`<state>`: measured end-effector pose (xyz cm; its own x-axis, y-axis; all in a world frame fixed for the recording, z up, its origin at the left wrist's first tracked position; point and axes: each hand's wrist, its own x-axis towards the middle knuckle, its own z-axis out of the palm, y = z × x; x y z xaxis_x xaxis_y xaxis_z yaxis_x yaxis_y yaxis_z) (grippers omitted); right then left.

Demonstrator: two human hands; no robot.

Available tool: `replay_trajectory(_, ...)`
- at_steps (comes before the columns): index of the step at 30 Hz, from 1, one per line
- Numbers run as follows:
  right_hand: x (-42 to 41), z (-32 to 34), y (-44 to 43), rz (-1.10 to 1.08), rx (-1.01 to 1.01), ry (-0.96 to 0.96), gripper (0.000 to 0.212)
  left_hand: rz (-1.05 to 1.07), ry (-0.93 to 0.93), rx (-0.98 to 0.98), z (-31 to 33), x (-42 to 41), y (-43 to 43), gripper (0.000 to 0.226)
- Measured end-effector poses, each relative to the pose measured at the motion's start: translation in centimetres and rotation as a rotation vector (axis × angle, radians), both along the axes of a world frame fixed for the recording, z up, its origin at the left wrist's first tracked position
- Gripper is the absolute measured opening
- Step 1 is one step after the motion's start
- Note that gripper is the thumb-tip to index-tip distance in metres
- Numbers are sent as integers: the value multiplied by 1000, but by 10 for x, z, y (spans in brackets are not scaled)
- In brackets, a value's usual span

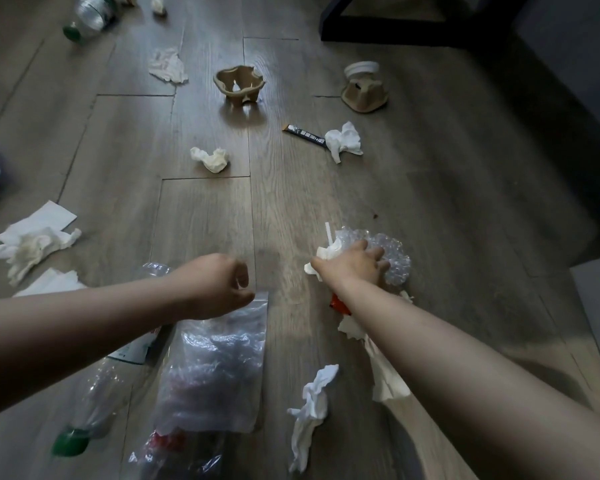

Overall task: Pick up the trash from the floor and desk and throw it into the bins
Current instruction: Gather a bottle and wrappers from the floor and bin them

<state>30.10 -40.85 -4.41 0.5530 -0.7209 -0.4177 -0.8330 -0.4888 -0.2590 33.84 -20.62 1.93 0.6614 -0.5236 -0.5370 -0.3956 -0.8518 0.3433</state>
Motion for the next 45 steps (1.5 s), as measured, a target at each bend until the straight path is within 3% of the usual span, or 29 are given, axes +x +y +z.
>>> replay_trajectory(6,0,-10,-4,85,-22,-143,74,19,17,-13,-3,4,-3,30)
replay_trajectory(12,-7,-12,-10,150,-17,-217,36,28,36,-26,2,3,-9,36)
replay_trajectory(18,-8,-11,-18,128,88,-249,31,45,37,-27,2,3,-2,35)
replay_trajectory(23,-13,-2,-32,55,293,-283,18,75,1,-44,5,4,7,34)
replay_trajectory(30,-40,28,-22,42,542,-397,16,151,-85,-130,7,-7,41,25)
replay_trajectory(32,-47,42,-13,72,581,-417,17,165,-144,-138,4,-13,55,37)
replay_trajectory(38,-58,78,8,75,724,-488,13,224,-260,88,-12,-26,89,104)
replay_trajectory(45,-76,80,22,110,765,-369,7,489,-184,39,-24,-21,109,115)
